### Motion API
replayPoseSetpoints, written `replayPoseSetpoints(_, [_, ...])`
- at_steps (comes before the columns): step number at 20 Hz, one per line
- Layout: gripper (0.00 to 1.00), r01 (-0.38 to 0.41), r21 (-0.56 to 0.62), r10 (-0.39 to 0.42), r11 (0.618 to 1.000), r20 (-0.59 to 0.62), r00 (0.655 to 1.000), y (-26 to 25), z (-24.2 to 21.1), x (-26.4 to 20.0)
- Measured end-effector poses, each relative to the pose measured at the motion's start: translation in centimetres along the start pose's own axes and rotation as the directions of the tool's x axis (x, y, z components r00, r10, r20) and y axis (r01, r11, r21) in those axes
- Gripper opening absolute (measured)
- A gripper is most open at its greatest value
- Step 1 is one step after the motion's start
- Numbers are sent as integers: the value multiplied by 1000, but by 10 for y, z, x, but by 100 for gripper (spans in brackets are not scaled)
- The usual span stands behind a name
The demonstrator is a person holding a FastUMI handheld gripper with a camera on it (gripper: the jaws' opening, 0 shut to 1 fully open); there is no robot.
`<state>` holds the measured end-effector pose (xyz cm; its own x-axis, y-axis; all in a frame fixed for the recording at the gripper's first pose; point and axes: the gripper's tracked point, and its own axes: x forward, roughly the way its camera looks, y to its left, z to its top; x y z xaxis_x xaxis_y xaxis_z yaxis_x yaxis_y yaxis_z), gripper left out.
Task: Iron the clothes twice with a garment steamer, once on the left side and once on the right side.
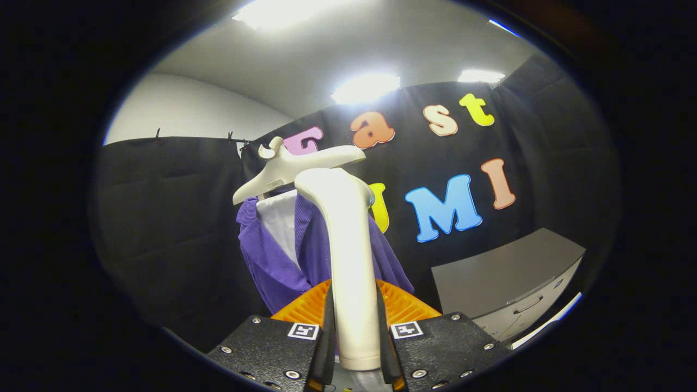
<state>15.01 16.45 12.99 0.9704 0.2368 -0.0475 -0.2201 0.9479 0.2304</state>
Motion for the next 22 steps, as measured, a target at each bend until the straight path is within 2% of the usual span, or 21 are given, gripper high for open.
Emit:
replayPoseSetpoints(4, [33, 49, -46, -41, 998, 153, 987, 15, 5, 11])
replayPoseSetpoints(11, [34, 181, -88, -151, 980, 268, 952, 19, -18, 36])
replayPoseSetpoints(14, [34, 209, -150, -148, 966, 341, 928, 25, -18, 43])
replayPoseSetpoints(20, [34, 246, -208, -169, 947, 330, 929, 28, -36, 63])
replayPoseSetpoints(22, [34, 238, -219, -164, 946, 309, 937, 34, -49, 66])
